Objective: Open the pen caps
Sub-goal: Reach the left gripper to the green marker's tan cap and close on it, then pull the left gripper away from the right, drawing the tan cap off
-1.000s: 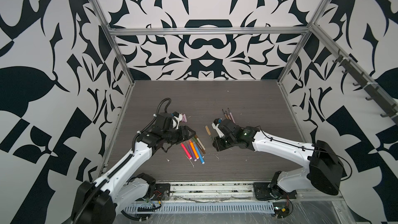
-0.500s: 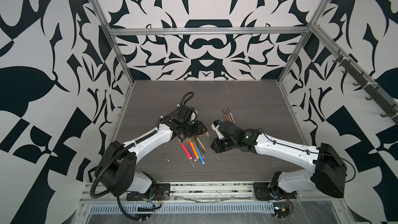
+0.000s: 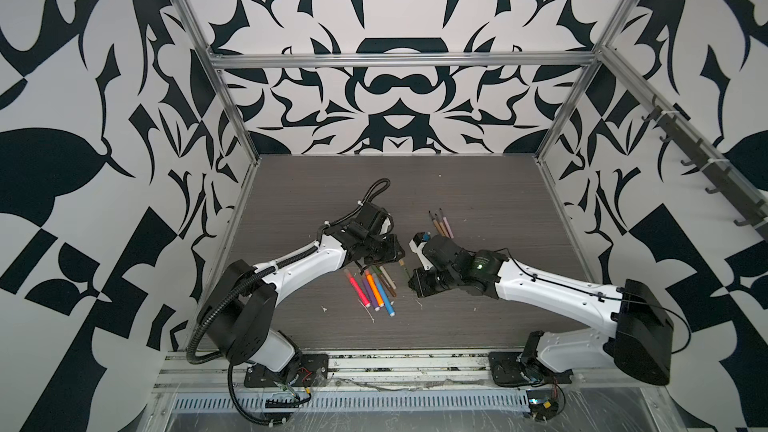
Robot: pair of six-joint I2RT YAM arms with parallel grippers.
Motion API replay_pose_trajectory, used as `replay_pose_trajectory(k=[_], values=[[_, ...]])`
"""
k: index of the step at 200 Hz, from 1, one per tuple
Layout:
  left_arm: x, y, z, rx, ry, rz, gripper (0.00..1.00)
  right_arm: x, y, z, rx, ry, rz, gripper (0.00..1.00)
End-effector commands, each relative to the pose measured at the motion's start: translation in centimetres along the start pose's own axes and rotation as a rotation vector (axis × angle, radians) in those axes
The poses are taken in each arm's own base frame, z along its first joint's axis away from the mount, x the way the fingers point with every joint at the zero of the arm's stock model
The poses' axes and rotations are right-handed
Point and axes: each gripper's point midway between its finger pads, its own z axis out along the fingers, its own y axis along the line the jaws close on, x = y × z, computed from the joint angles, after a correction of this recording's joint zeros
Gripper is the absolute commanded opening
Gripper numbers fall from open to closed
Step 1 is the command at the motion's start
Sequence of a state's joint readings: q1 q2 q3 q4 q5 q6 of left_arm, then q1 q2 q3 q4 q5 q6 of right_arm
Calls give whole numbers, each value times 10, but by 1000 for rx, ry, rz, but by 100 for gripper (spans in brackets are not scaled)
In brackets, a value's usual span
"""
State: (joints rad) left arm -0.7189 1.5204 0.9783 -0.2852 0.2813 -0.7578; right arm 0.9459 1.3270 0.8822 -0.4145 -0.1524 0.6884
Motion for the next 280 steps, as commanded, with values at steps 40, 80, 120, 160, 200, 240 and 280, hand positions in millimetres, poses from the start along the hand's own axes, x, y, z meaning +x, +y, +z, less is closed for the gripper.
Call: replay_pose_trajectory(k=[40, 80, 120, 160, 200, 240, 280], values=[[-2, -2, -2, -20, -4, 1, 0, -18, 16, -24, -83, -134, -13, 27], [-4, -15, -14, 23, -22, -2, 0, -21, 18, -26, -133, -190, 10, 37], [-4, -34, -27, 118, -39, -16, 0, -23, 17, -17, -135, -193, 37, 35], [-4, -51, -39, 197, -49, -35, 0, -24, 17, -9, -137, -188, 47, 35], [-13, -53, -48, 200, -92, -30, 0, -26, 13, -9, -123, -211, 74, 0], [-102, -31, -80, 114, -267, -15, 0, -13, 18, -1, -152, -227, 111, 0], [-180, -7, -112, 14, -386, -37, 0, 9, 30, 10, -147, -219, 115, 0]])
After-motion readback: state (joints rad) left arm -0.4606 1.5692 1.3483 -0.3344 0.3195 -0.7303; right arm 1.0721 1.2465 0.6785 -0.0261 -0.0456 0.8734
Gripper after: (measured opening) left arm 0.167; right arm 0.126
